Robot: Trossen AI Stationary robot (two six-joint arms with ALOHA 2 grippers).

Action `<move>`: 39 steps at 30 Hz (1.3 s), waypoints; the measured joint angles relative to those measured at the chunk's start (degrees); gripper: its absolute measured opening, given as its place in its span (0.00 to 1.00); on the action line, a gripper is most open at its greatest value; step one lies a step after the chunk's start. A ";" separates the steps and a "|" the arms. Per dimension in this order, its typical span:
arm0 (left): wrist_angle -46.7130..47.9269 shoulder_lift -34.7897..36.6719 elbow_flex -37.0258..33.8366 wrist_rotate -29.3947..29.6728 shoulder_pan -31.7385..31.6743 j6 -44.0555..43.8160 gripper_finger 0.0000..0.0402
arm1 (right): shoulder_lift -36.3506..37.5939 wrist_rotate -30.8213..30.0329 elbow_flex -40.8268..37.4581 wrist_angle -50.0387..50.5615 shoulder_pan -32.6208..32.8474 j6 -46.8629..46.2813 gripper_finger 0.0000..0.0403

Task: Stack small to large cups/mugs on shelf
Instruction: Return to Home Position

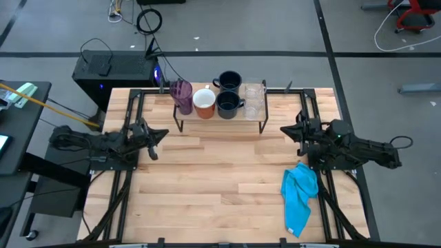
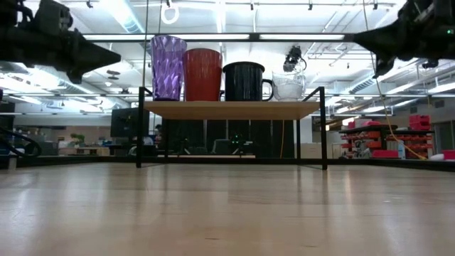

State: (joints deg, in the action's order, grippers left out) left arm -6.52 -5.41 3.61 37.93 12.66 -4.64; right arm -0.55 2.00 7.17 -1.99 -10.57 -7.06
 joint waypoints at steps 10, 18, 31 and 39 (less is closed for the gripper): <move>-2.11 4.76 -3.07 2.22 -1.59 3.37 0.01 | 0.55 0.65 -6.74 -4.28 -0.15 1.92 0.03; 1.47 4.77 -3.07 -1.56 -2.04 2.16 0.01 | 0.56 -1.73 -6.75 -3.82 -0.50 8.20 0.02; 0.81 4.68 -3.14 -0.35 -3.86 -12.00 0.10 | 0.39 -4.70 -6.75 -3.55 -0.98 -0.27 0.06; 0.69 4.68 -3.16 -0.28 -3.86 -12.33 0.07 | 0.39 -4.70 -6.75 -3.53 -0.98 -0.28 0.07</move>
State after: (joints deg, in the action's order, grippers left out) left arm -5.83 -0.73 0.45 37.65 8.80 -16.98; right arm -0.16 -2.70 0.43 -5.52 -11.55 -7.34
